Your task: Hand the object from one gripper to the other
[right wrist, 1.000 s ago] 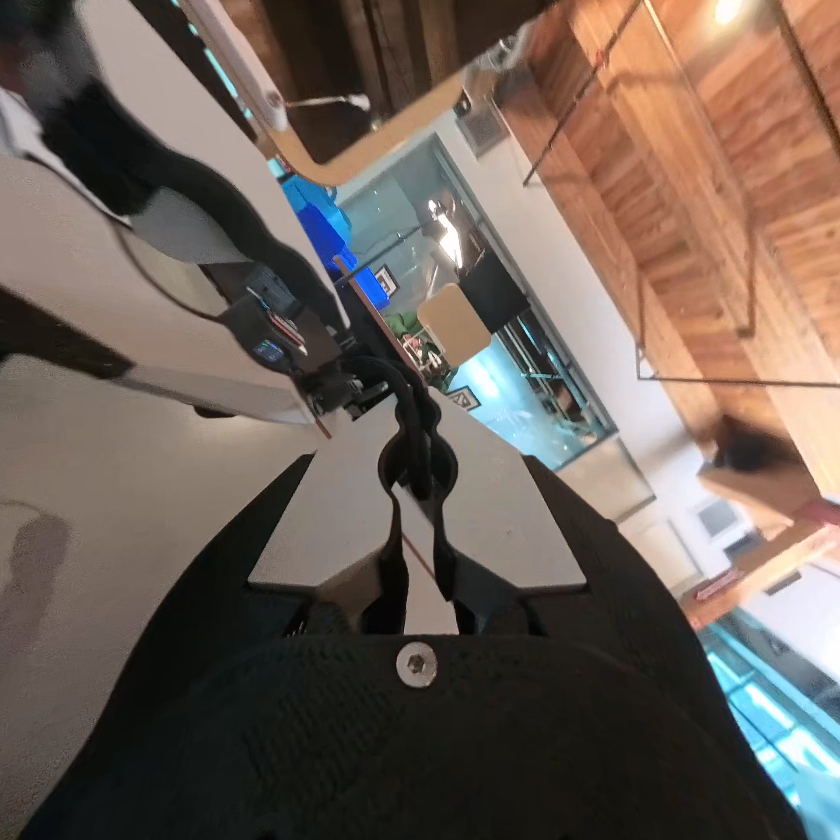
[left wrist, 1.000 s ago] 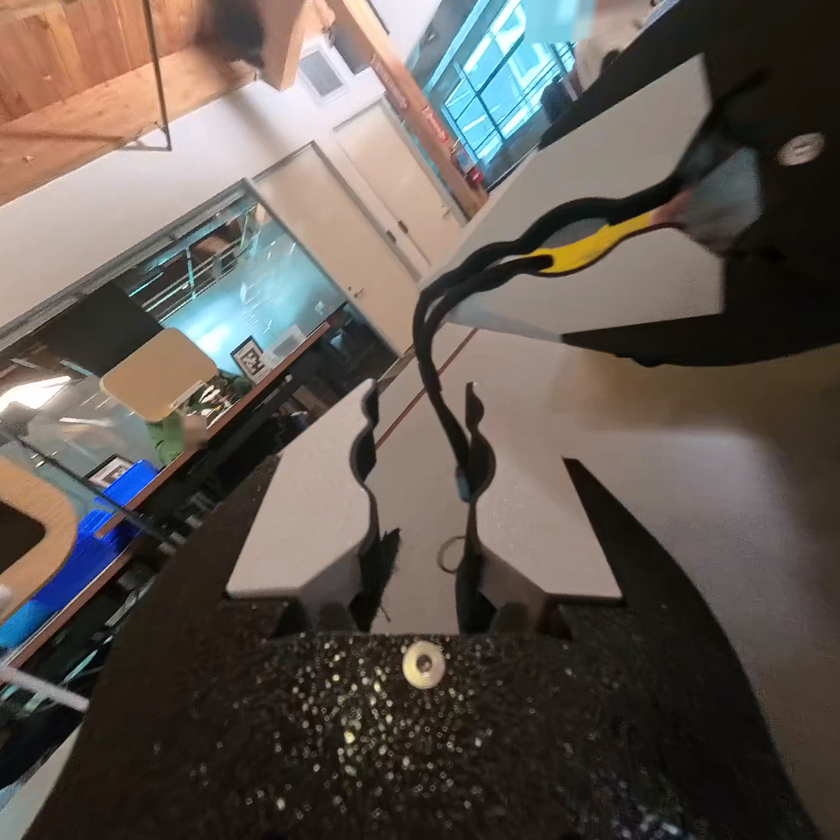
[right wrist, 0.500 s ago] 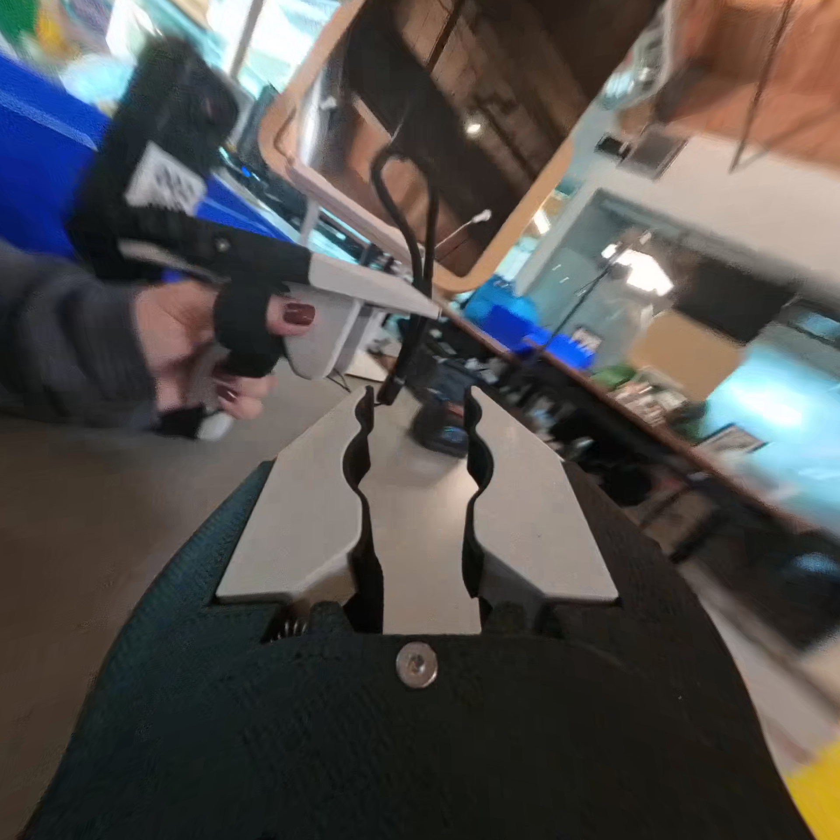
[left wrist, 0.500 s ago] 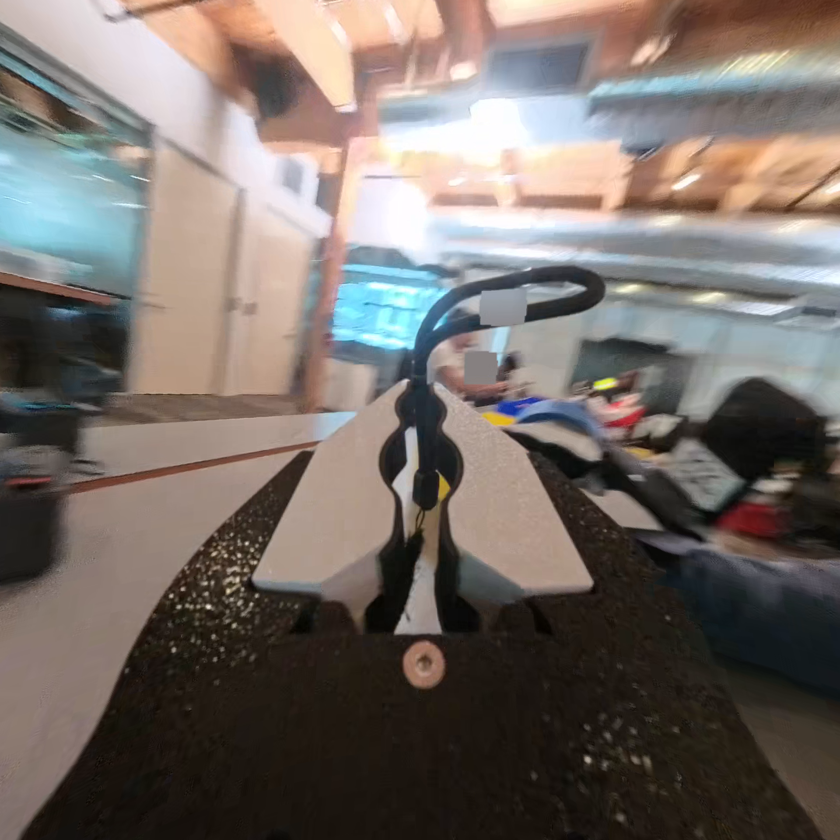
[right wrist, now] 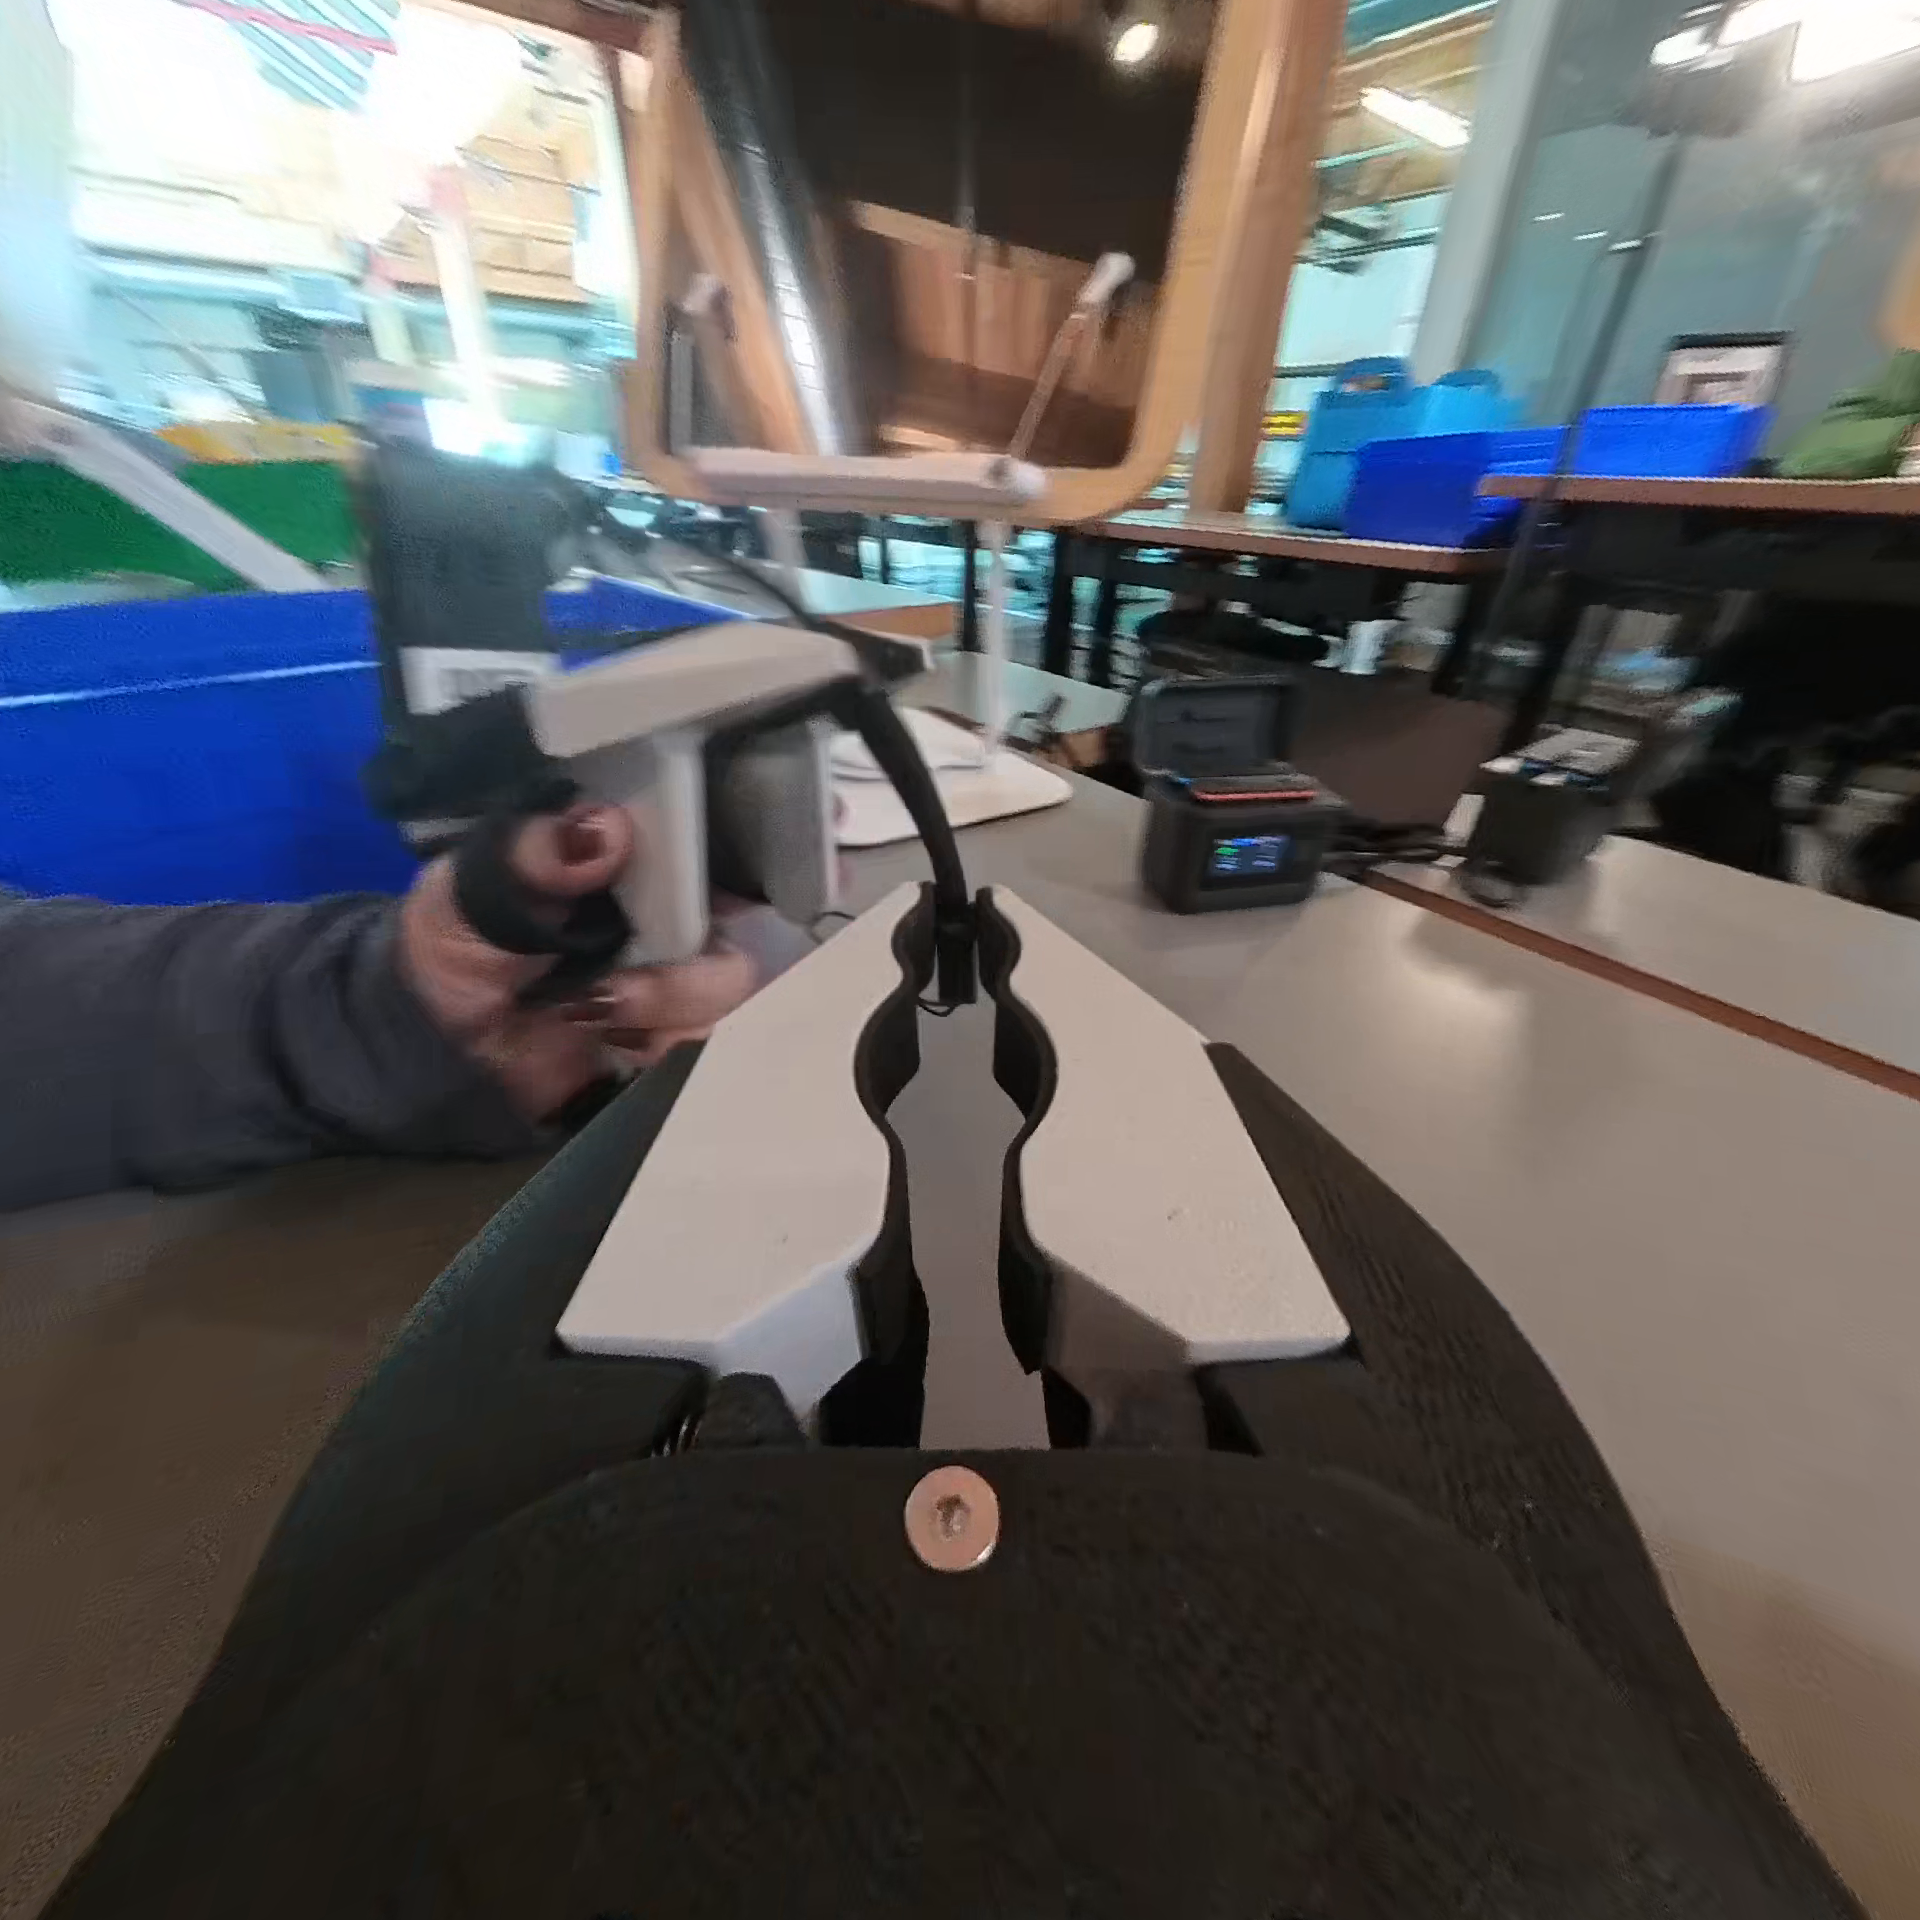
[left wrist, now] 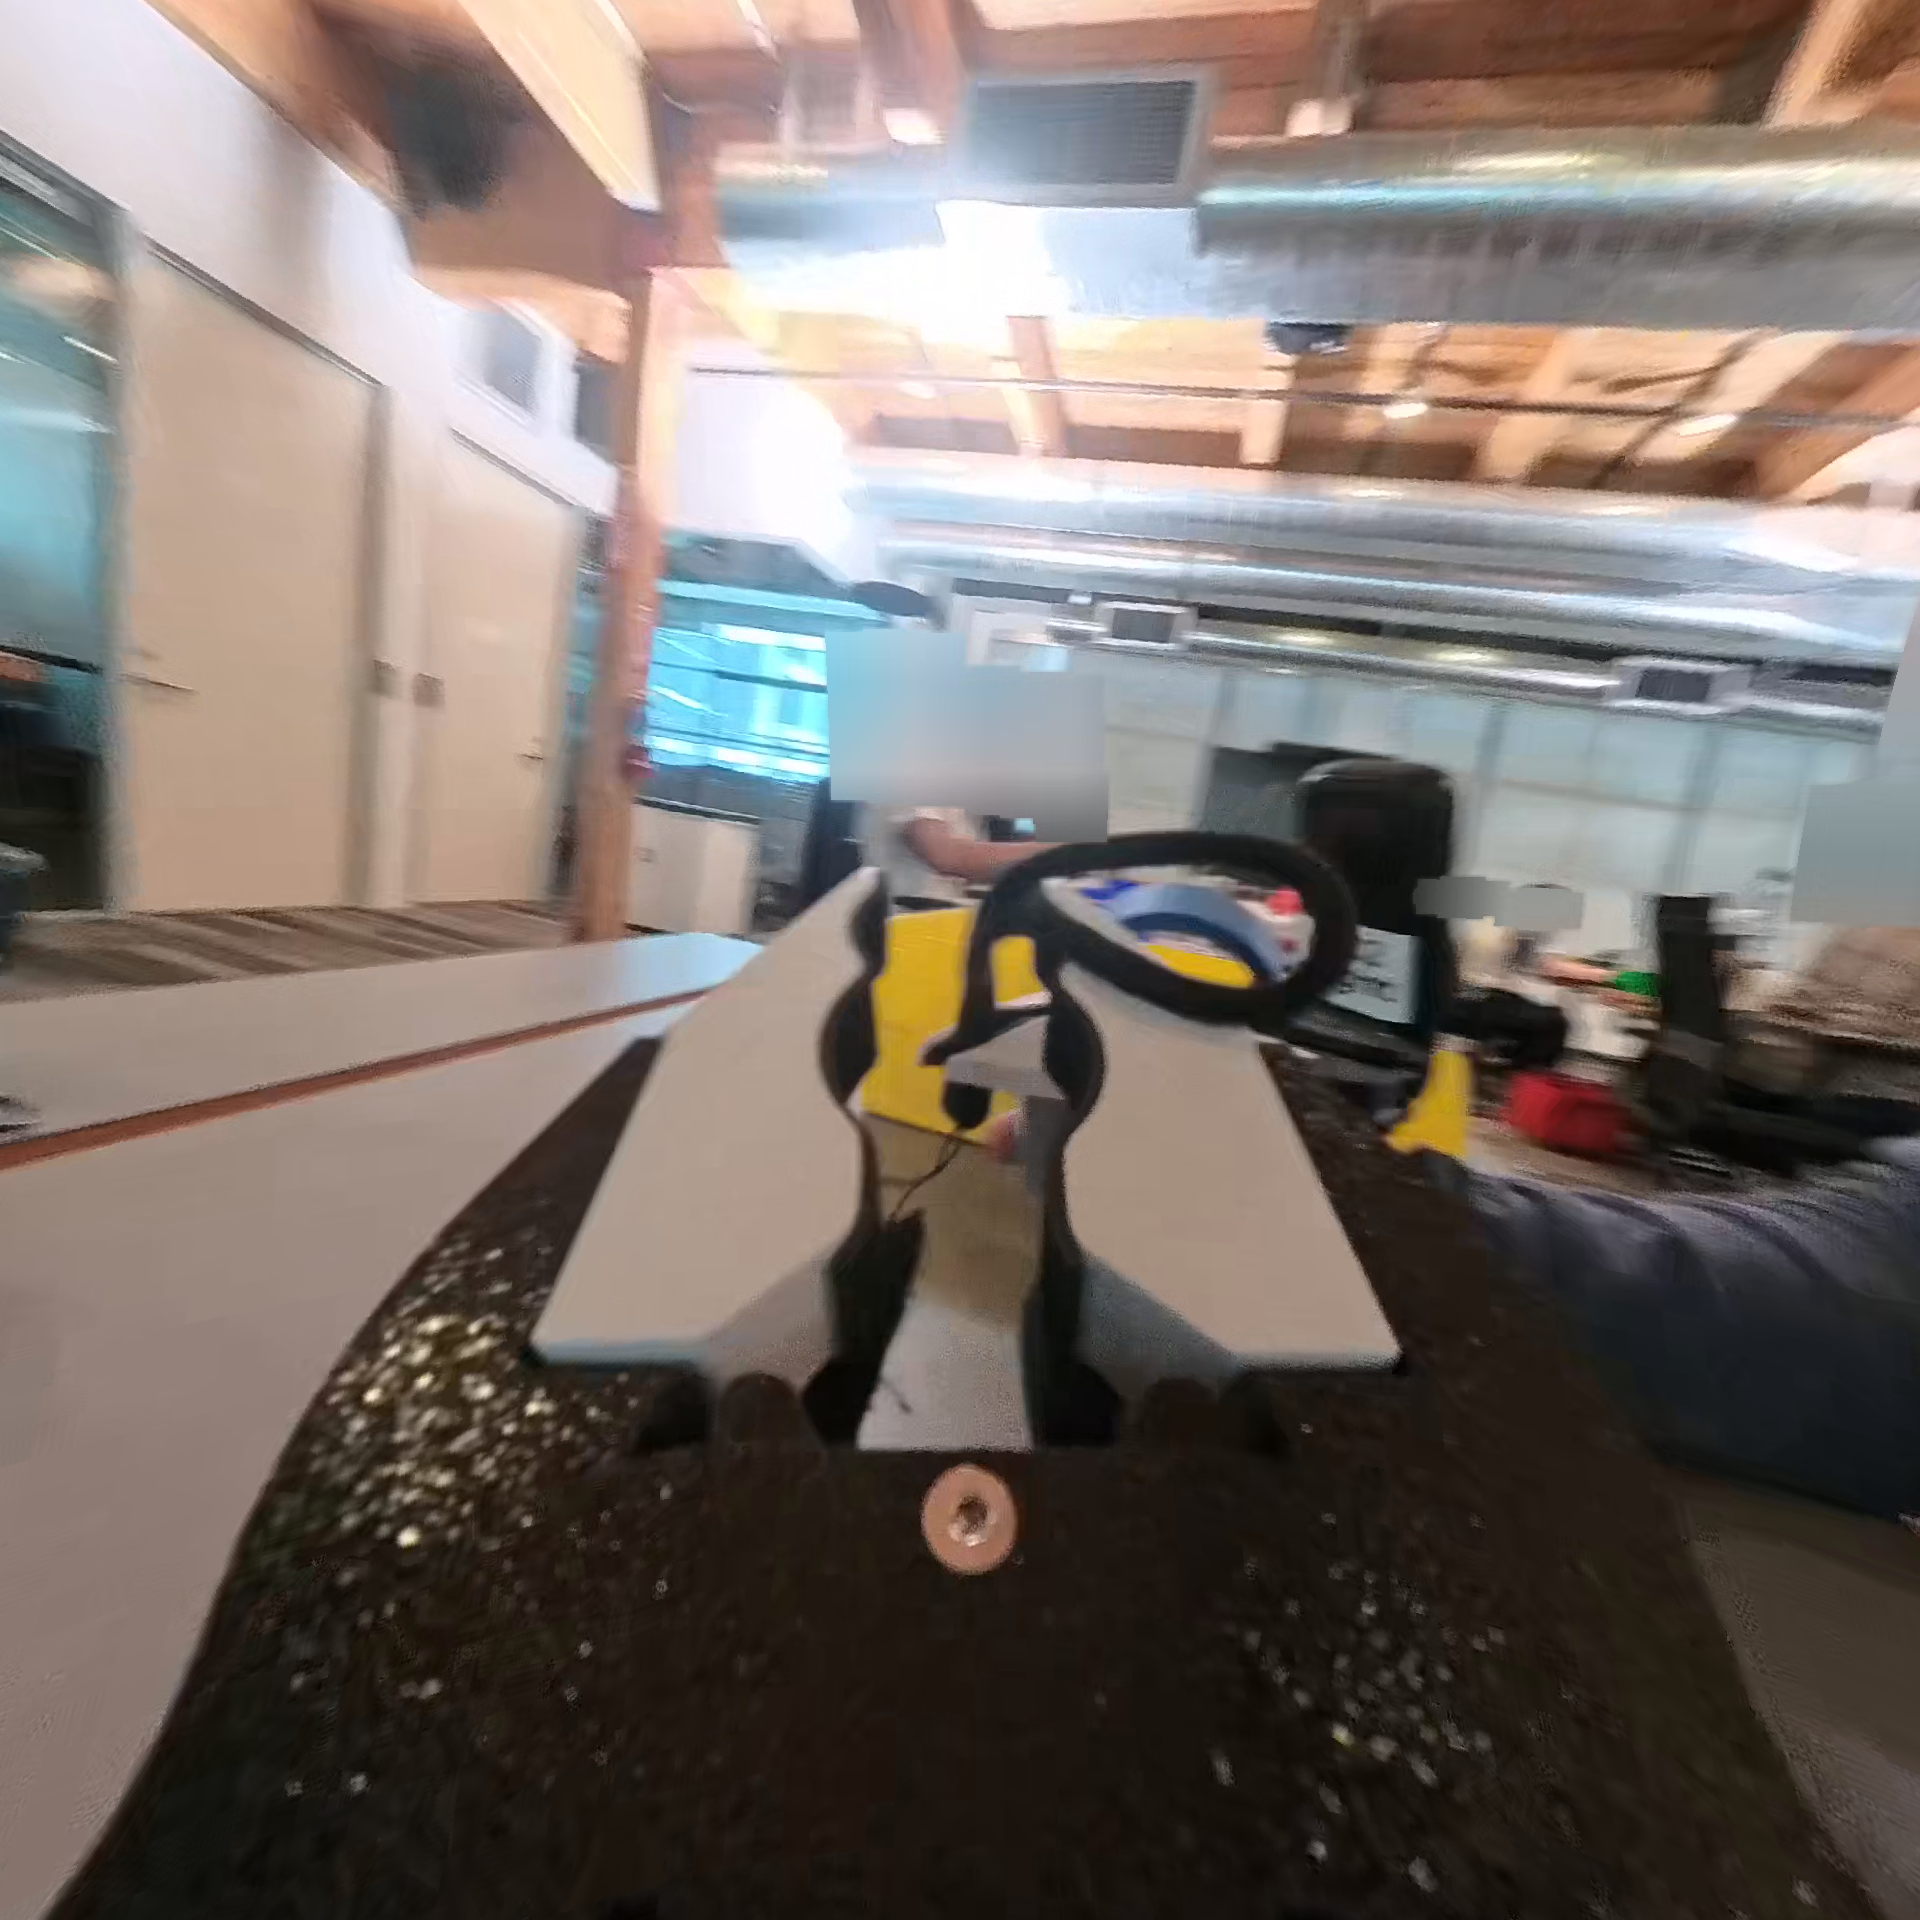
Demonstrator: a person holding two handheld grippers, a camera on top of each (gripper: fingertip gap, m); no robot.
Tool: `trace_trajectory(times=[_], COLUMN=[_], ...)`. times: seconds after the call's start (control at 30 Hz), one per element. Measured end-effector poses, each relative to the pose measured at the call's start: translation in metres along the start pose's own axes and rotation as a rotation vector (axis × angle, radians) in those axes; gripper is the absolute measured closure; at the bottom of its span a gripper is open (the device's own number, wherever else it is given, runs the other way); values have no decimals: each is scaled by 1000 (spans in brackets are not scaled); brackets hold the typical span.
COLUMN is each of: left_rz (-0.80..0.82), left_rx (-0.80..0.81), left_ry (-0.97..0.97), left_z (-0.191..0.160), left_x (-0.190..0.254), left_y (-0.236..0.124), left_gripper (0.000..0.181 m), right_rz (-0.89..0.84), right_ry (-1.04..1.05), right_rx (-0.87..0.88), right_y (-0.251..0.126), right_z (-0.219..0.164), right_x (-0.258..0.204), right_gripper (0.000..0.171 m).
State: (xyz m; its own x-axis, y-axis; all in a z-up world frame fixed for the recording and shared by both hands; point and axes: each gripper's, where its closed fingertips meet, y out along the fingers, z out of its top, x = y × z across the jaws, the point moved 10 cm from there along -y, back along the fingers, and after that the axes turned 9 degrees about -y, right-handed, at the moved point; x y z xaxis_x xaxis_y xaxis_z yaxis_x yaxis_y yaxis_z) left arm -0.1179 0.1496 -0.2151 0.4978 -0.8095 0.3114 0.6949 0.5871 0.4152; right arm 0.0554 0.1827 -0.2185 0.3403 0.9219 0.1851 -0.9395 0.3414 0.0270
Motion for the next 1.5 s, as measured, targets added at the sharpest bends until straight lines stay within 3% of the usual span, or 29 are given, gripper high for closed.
trace_trajectory(times=[0.07,0.2,0.27,0.47,0.6,0.7,0.8,0.87,1.03,1.1,1.17,1.33,1.5], left_rz=[132,296,294,320,360,295,229,178,-123,-168,-219,-283,-314], left_rx=[23,21,-31,-327,-386,-407,-332,-257,-131,-49,-65,-185,-228], left_ry=[127,392,516,794,848,698,384,129,-431,-534,-619,-769,-837], left_z=[4,8,3,-27,-30,-28,-18,-9,-3,-1,-3,-17,-21], left_x=[0,7,15,26,25,24,16,5,-19,-24,-26,-23,-22], left_y=[-4,-6,-1,18,19,20,17,12,3,-1,0,10,12], left_gripper=[134,122,119,141,180,181,181,181,181,181,181,181,181], right_rz=[-127,-430,-523,-542,-540,-553,-558,-544,-416,-363,-324,-271,-211], right_ry=[-36,-281,-483,-921,-1016,-1007,-1024,-1076,-1272,-1317,-1367,-1450,-1460], right_rx=[-20,-83,-120,-101,-85,-93,-103,-101,-98,-83,-80,-21,15], right_y=[-5,-16,-18,-9,-7,-8,-7,-7,-6,-5,-3,-1,-3], right_z=[1,4,7,10,11,9,8,7,0,-1,-2,-1,0], right_x=[8,20,17,-13,-21,-18,-15,-15,-26,-33,-40,-57,-66], right_gripper=[166,166,166,166,166,165,130,116,110,107,104,108,148])
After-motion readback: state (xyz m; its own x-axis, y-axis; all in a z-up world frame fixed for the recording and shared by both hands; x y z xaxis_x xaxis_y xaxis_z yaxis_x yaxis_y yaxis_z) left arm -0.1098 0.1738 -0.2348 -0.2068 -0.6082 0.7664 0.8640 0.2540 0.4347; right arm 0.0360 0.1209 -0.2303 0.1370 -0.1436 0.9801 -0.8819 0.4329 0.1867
